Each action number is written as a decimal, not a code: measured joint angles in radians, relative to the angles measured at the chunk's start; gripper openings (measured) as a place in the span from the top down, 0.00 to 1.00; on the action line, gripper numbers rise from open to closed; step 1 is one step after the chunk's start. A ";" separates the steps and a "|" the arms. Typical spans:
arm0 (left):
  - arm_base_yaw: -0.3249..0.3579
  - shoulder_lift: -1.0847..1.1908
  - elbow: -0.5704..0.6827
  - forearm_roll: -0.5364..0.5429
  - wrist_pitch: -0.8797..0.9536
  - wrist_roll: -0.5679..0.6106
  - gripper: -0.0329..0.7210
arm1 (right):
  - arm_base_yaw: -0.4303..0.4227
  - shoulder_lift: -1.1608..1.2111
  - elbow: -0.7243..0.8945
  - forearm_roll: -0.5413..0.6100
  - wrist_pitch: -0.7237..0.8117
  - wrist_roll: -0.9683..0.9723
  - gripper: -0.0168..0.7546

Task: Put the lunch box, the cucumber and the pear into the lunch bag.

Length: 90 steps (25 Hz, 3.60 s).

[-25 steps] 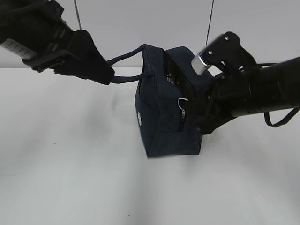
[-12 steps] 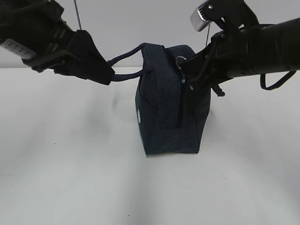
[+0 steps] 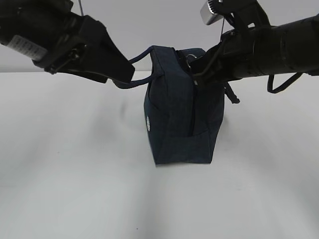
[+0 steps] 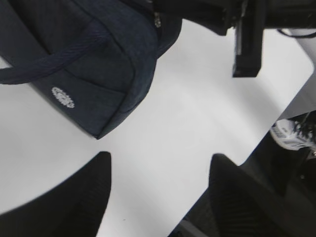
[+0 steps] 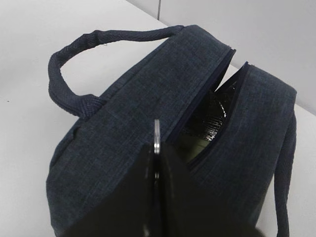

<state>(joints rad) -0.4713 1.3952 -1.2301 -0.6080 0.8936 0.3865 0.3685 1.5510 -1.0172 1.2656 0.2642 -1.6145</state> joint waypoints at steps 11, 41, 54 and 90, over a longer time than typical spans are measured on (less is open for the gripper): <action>0.000 0.154 0.004 -0.185 -0.133 -0.154 0.38 | 0.000 0.004 -0.002 0.001 -0.002 0.000 1.00; 0.000 0.357 -0.001 -0.530 -0.350 -0.095 0.38 | 0.000 0.012 -0.003 0.005 -0.006 0.000 1.00; -0.037 0.367 -0.001 -0.543 -0.349 -0.094 0.38 | 0.000 0.012 -0.003 0.005 -0.003 0.000 1.00; -0.037 0.372 -0.016 -0.290 -0.144 -0.023 0.94 | -0.068 0.087 -0.143 -0.050 0.114 0.000 1.00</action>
<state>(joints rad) -0.5085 1.7672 -1.2460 -0.8979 0.7501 0.3637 0.3000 1.6380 -1.1606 1.2152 0.3781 -1.6145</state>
